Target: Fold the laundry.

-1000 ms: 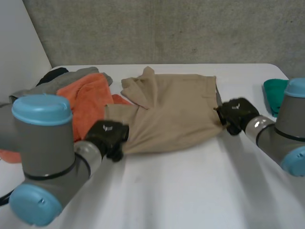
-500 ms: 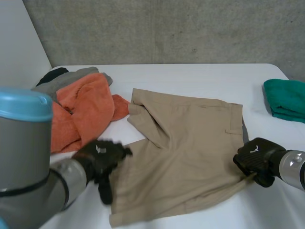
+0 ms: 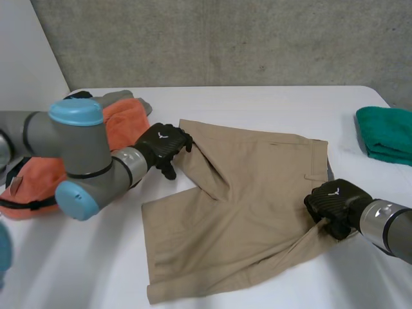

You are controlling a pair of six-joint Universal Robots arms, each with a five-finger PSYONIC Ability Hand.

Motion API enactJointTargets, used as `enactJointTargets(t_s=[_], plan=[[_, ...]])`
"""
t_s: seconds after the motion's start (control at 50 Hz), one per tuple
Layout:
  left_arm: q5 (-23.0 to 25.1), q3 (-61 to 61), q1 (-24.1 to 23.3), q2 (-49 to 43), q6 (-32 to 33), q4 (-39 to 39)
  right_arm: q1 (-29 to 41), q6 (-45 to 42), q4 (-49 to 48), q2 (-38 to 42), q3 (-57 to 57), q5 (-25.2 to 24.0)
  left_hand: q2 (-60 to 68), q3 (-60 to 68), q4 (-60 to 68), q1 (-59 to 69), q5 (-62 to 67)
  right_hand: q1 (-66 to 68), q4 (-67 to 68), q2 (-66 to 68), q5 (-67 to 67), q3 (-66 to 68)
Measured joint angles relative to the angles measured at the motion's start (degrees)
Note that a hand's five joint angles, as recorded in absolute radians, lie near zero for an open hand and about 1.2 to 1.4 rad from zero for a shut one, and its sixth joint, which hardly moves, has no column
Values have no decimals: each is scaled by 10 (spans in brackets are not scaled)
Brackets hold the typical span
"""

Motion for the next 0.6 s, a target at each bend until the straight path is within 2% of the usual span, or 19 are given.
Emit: enactJointTargets(t_s=[0.28, 0.48, 0.5, 0.52, 0.54, 0.56, 0.6], plan=[[44, 153, 3, -131, 25, -8, 2, 24, -21, 7, 10, 6, 43, 43, 43, 40, 41, 0, 0, 0, 0, 0], [39, 203, -3, -172, 44, -29, 0, 27, -26, 10, 12, 7, 58, 58, 56, 57, 55, 0, 0, 0, 0, 0], [35, 208, -4, -176, 47, -29, -1, 27, -27, 10, 11, 7, 183, 176, 174, 187, 170, 0, 0, 0, 0, 0], [31, 212, -5, -178, 49, -29, -1, 27, -27, 10, 11, 7, 249, 247, 247, 258, 241, 0, 0, 0, 0, 0], [27, 214, -6, -180, 51, -29, -1, 27, -27, 10, 11, 7, 265, 263, 262, 274, 256, 0, 0, 0, 0, 0], [20, 218, -7, -182, 53, -28, -1, 27, -28, 11, 11, 7, 338, 332, 332, 341, 324, 0, 0, 0, 0, 0], [-1, 222, -11, -183, 58, -26, -2, 27, -29, 11, 11, 7, 363, 360, 362, 346, 342, 0, 0, 0, 0, 0]])
